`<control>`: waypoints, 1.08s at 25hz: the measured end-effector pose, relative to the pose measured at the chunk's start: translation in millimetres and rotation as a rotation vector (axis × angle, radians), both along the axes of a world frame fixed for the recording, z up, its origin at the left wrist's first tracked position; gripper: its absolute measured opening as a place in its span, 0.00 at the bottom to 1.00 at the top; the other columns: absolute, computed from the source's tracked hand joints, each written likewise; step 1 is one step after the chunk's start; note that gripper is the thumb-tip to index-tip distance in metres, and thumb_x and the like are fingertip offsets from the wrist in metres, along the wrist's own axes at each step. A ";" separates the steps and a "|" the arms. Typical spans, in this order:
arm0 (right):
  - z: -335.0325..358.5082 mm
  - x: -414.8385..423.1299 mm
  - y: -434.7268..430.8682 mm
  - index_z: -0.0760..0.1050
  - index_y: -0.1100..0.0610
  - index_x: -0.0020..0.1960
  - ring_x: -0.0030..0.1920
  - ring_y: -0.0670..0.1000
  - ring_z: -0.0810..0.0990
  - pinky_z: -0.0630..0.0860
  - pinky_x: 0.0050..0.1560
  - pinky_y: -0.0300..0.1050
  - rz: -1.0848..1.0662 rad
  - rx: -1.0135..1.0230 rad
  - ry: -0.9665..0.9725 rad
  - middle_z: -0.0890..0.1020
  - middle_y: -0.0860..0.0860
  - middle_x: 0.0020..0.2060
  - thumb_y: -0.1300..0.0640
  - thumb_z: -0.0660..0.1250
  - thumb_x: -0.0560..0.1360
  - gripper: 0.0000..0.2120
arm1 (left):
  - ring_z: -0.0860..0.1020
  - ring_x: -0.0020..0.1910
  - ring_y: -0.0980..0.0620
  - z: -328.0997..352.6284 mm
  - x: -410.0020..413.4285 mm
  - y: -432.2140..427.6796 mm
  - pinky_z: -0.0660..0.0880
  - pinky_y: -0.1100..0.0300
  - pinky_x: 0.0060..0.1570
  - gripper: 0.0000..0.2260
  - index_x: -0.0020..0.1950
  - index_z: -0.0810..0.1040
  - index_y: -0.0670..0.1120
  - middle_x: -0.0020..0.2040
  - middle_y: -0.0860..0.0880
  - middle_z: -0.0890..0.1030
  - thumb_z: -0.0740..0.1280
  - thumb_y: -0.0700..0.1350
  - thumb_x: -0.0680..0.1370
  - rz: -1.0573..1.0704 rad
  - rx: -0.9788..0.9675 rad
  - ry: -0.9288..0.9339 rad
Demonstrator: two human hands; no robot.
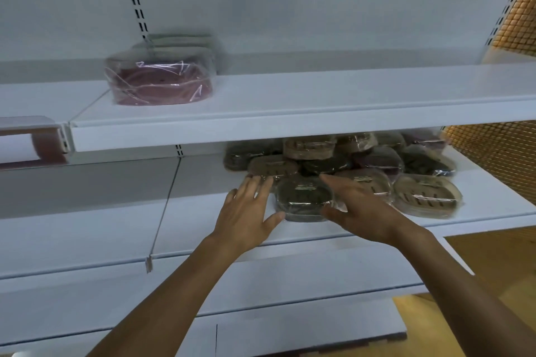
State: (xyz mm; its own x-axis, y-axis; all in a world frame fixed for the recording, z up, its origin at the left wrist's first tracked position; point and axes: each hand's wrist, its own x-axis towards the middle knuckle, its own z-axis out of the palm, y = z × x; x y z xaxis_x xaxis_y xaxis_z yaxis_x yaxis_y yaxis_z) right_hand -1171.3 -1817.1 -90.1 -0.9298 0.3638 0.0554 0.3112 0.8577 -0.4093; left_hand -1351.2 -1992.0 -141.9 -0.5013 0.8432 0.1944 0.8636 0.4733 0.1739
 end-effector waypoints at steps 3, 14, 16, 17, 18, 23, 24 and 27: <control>-18.0 -4.7 17.8 0.55 0.51 0.79 0.75 0.51 0.61 0.63 0.73 0.51 0.026 0.057 -0.055 0.64 0.49 0.76 0.46 0.66 0.78 0.35 | 0.51 0.80 0.48 -8.3 -1.0 18.4 0.54 0.48 0.76 0.37 0.81 0.48 0.52 0.81 0.49 0.53 0.58 0.66 0.79 0.000 -0.029 -0.003; -59.6 -34.2 45.9 0.43 0.58 0.80 0.79 0.56 0.47 0.44 0.77 0.52 0.036 0.265 -0.163 0.49 0.56 0.79 0.37 0.63 0.76 0.46 | 0.60 0.74 0.47 -36.4 -1.8 75.3 0.66 0.45 0.70 0.46 0.80 0.47 0.52 0.77 0.49 0.57 0.71 0.63 0.72 -0.009 -0.096 -0.124; -69.4 -36.8 45.2 0.48 0.61 0.79 0.78 0.58 0.52 0.46 0.77 0.53 0.034 0.305 -0.120 0.55 0.59 0.78 0.37 0.65 0.75 0.46 | 0.64 0.72 0.47 -42.6 -0.9 79.9 0.70 0.46 0.67 0.47 0.80 0.48 0.52 0.75 0.50 0.58 0.73 0.62 0.71 0.013 -0.044 -0.159; -73.9 -38.6 45.4 0.52 0.61 0.78 0.77 0.58 0.56 0.48 0.77 0.53 0.033 0.321 -0.096 0.59 0.60 0.77 0.37 0.67 0.74 0.45 | 0.65 0.71 0.47 -45.0 0.8 81.0 0.71 0.46 0.66 0.47 0.80 0.50 0.52 0.74 0.50 0.60 0.74 0.61 0.70 0.023 -0.021 -0.163; -76.3 -41.0 46.1 0.56 0.61 0.76 0.76 0.58 0.59 0.50 0.76 0.53 0.032 0.333 -0.075 0.63 0.60 0.75 0.38 0.69 0.72 0.44 | 0.66 0.69 0.47 -46.8 3.4 81.3 0.72 0.46 0.65 0.46 0.79 0.52 0.52 0.73 0.50 0.61 0.75 0.61 0.70 0.033 -0.004 -0.165; -75.1 -48.4 52.7 0.64 0.56 0.65 0.64 0.54 0.73 0.56 0.75 0.54 0.038 0.366 -0.064 0.75 0.52 0.60 0.35 0.73 0.65 0.38 | 0.68 0.67 0.47 -44.1 11.0 79.9 0.73 0.49 0.64 0.45 0.76 0.57 0.50 0.70 0.48 0.64 0.79 0.56 0.67 0.058 0.034 -0.238; -76.6 -46.7 52.9 0.64 0.55 0.64 0.62 0.54 0.74 0.56 0.74 0.54 0.040 0.379 -0.062 0.76 0.51 0.58 0.34 0.72 0.65 0.38 | 0.68 0.68 0.47 -44.0 13.1 77.6 0.73 0.49 0.64 0.45 0.76 0.57 0.50 0.71 0.48 0.64 0.79 0.56 0.67 0.054 0.036 -0.254; -80.8 -38.7 47.5 0.64 0.54 0.62 0.59 0.53 0.74 0.58 0.73 0.55 0.053 0.389 -0.058 0.75 0.50 0.55 0.31 0.71 0.64 0.38 | 0.67 0.70 0.48 -47.0 22.9 68.0 0.73 0.50 0.65 0.46 0.75 0.57 0.50 0.75 0.49 0.61 0.80 0.56 0.66 0.064 0.049 -0.266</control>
